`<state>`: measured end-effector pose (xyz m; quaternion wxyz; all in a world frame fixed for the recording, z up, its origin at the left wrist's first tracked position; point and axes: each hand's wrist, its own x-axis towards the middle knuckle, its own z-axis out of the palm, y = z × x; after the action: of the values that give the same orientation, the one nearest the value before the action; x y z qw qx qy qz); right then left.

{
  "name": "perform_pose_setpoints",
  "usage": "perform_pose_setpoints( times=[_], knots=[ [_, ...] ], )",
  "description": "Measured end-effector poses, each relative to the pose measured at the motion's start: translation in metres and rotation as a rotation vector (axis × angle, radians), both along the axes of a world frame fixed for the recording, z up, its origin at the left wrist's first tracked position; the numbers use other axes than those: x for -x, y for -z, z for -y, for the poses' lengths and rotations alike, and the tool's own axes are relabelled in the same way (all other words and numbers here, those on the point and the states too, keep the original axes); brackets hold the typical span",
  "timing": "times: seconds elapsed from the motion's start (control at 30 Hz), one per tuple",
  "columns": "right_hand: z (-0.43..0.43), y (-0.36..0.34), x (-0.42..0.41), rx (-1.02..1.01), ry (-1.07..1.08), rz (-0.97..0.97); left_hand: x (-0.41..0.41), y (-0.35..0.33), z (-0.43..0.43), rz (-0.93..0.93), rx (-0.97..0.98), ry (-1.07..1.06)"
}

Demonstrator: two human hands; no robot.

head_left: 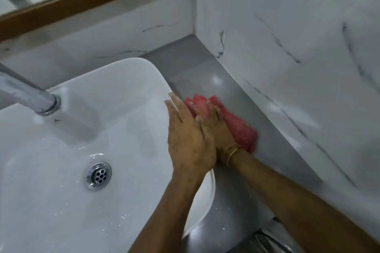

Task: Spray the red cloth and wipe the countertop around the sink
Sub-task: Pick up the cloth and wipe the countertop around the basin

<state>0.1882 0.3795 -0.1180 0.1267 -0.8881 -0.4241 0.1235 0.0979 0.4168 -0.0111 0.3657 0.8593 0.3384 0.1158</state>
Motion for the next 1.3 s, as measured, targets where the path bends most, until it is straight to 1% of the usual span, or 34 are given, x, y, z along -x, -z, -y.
perform_pose_setpoints(
  times=[0.07,0.13,0.17,0.2,0.27,0.3,0.33,0.4,0.43,0.47,0.5,0.57,0.63,0.7,0.73,0.8,0.83,0.87,0.97,1.03,1.07,1.13,1.2,1.23,1.27,1.3],
  knots=[
    [0.035,0.008,0.045,-0.062,-0.052,-0.018,0.002,0.002,-0.001,-0.013,-0.011,-0.004],
    [0.090,0.016,0.073,0.003,-0.145,0.106,0.004,0.004,0.000,0.006,-0.026,0.010],
    [0.116,0.020,0.065,0.034,-0.162,0.173,0.004,0.004,-0.001,0.021,-0.038,0.017],
    [0.137,0.021,0.049,0.047,-0.110,0.233,0.004,0.005,0.000,0.030,-0.047,0.021],
    [0.157,0.012,0.012,0.129,0.046,0.288,0.000,0.006,-0.002,0.025,-0.061,0.017],
    [0.156,0.004,0.003,0.179,0.115,0.261,-0.001,0.007,-0.001,0.016,-0.065,0.010],
    [0.148,-0.001,0.005,0.176,0.175,0.204,-0.002,0.007,-0.003,0.010,-0.069,0.001],
    [0.127,0.002,0.052,0.139,0.256,0.128,0.001,0.006,-0.002,0.001,-0.062,0.008],
    [0.119,0.008,0.088,0.144,0.206,0.133,0.005,0.005,-0.001,-0.001,-0.061,0.015],
    [0.115,0.011,0.122,0.152,0.111,0.159,0.004,0.005,-0.001,0.000,-0.061,0.013],
    [0.121,0.013,0.157,0.128,0.040,0.161,0.013,0.003,0.001,-0.024,-0.073,0.017],
    [0.145,0.014,0.163,0.081,-0.030,0.164,0.012,0.003,-0.001,-0.032,-0.071,0.013],
    [0.174,0.012,0.131,0.089,0.013,0.230,0.013,0.002,-0.004,-0.038,-0.077,-0.003],
    [0.195,0.006,0.085,0.151,0.173,0.278,0.005,0.001,-0.002,-0.033,-0.071,-0.003],
    [0.194,0.003,0.073,0.173,0.270,0.253,0.003,0.001,-0.001,-0.031,-0.072,-0.002],
    [0.173,0.001,0.082,0.162,0.429,0.208,-0.001,0.002,-0.001,-0.038,-0.067,0.003],
    [0.159,0.004,0.103,0.162,0.436,0.205,-0.001,0.003,-0.001,-0.046,-0.066,0.003],
    [0.145,0.005,0.132,0.156,0.385,0.188,0.002,0.002,-0.001,-0.061,-0.066,0.002],
    [0.107,0.003,0.220,0.068,0.206,0.079,0.002,-0.003,-0.002,-0.117,-0.061,0.012],
    [0.100,-0.008,0.247,0.029,0.206,-0.041,0.011,-0.015,0.005,-0.139,-0.066,0.054],
    [0.104,-0.014,0.247,-0.026,0.236,-0.107,0.024,-0.020,0.010,-0.118,-0.093,0.093],
    [0.128,-0.028,0.233,-0.261,0.327,-0.271,0.070,-0.035,0.026,0.031,-0.175,0.168],
    [0.153,-0.044,0.205,-0.517,0.507,-0.392,0.129,-0.040,0.054,0.211,-0.180,0.202],
    [0.163,-0.051,0.190,-0.634,0.585,-0.422,0.156,-0.033,0.071,0.251,-0.169,0.206],
    [0.168,-0.060,0.177,-0.717,0.636,-0.428,0.174,-0.024,0.088,0.238,-0.138,0.195],
    [0.166,-0.070,0.164,-0.778,0.642,-0.420,0.183,-0.011,0.105,0.175,-0.101,0.186]
  ],
)
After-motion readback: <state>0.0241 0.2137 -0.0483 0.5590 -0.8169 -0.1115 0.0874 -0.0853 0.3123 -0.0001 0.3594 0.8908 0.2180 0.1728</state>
